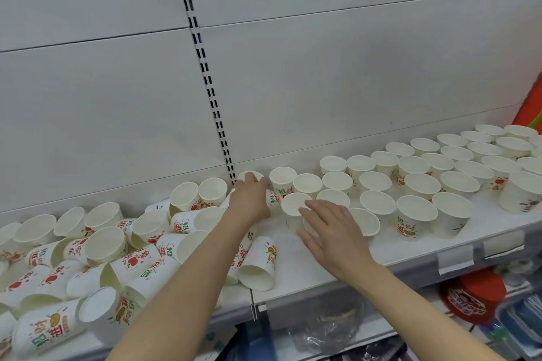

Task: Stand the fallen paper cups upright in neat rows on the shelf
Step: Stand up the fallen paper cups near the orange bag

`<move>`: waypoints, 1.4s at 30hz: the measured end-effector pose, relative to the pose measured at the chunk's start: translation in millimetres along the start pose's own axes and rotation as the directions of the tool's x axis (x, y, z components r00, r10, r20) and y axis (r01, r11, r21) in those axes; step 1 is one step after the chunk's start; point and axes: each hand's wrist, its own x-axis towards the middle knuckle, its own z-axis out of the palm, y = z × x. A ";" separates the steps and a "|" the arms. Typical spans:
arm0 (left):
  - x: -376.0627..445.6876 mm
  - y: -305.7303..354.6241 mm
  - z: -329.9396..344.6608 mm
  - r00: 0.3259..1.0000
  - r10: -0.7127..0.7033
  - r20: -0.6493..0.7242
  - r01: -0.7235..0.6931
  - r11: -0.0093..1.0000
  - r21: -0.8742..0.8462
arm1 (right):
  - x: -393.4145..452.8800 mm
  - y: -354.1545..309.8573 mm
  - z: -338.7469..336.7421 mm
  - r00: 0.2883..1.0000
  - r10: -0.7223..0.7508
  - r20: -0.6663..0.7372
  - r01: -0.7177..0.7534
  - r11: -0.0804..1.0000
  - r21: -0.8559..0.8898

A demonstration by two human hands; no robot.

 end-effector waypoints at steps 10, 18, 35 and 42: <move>-11.0 -13.3 2.7 0.977 0.208 -0.036 -0.211 0.957 -0.197 | -9.2 -9.6 9.8 0.988 0.006 0.154 -0.006 1.000 0.002; -18.7 -74.0 -17.0 0.991 0.018 -0.132 -0.042 0.981 -0.188 | -2.3 -41.1 18.3 0.804 -0.541 0.248 0.533 0.840 0.105; -33.4 -62.5 -2.1 0.983 0.134 -0.124 -0.153 0.975 -0.160 | -5.3 -66.7 35.3 0.924 0.370 0.092 -0.381 0.895 0.231; -42.5 -65.0 -17.2 0.982 0.184 0.043 -0.183 0.983 -0.027 | -0.1 -71.4 28.9 0.971 0.100 -0.217 -0.065 0.985 0.162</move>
